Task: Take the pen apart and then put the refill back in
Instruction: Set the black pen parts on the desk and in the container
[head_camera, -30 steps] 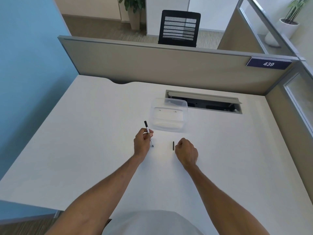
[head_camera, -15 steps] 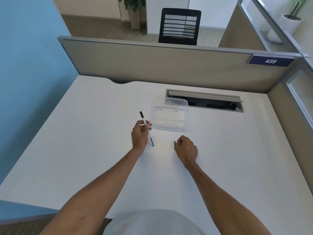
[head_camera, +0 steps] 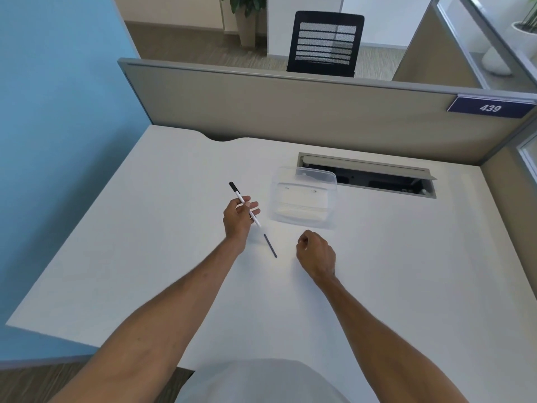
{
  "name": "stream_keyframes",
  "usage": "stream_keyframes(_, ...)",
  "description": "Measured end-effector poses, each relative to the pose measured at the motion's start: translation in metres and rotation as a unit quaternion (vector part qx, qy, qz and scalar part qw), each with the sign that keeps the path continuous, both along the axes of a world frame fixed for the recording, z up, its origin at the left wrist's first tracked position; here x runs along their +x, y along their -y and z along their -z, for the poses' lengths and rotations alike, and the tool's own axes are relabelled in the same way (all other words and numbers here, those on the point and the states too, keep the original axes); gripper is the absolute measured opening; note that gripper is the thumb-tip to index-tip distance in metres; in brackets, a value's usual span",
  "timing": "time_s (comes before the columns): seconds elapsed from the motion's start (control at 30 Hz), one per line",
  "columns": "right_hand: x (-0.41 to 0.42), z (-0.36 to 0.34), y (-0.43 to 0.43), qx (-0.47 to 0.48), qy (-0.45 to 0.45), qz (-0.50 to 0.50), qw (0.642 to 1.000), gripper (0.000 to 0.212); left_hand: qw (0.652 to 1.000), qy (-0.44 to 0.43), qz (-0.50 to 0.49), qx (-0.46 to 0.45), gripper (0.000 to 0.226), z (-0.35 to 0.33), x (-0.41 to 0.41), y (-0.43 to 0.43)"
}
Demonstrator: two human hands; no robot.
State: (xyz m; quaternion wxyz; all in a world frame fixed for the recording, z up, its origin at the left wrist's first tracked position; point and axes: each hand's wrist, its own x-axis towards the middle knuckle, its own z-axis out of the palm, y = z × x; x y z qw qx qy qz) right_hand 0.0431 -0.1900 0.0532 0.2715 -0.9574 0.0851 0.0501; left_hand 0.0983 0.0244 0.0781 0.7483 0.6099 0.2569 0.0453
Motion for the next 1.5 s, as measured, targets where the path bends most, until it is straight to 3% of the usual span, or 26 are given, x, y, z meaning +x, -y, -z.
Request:
stream_keyframes(0.33, 0.024, 0.001, -0.051, 0.007, -0.061, -0.064, 0.996, 0.020, 0.992, -0.113, 0.025, -0.040, 0.030, 0.018, 0.002, -0.017)
stream_keyframes(1.0, 0.032, 0.016, -0.080, -0.051, -0.105, -0.088, 0.989, 0.015, 0.985, -0.157, 0.050, -0.050, 0.030, 0.027, -0.001, -0.020)
stream_keyframes(1.4, 0.089, -0.040, -0.060, 0.050, 0.033, 0.018, 0.998, 0.013, 0.984, -0.148, 0.053, -0.084, 0.032, 0.026, 0.010, -0.012)
stream_keyframes(1.5, 0.116, -0.054, -0.052, 0.057, 0.033, 0.041, 0.997, 0.012, 0.984, -0.143, 0.054, -0.090, 0.033, 0.023, 0.018, -0.007)
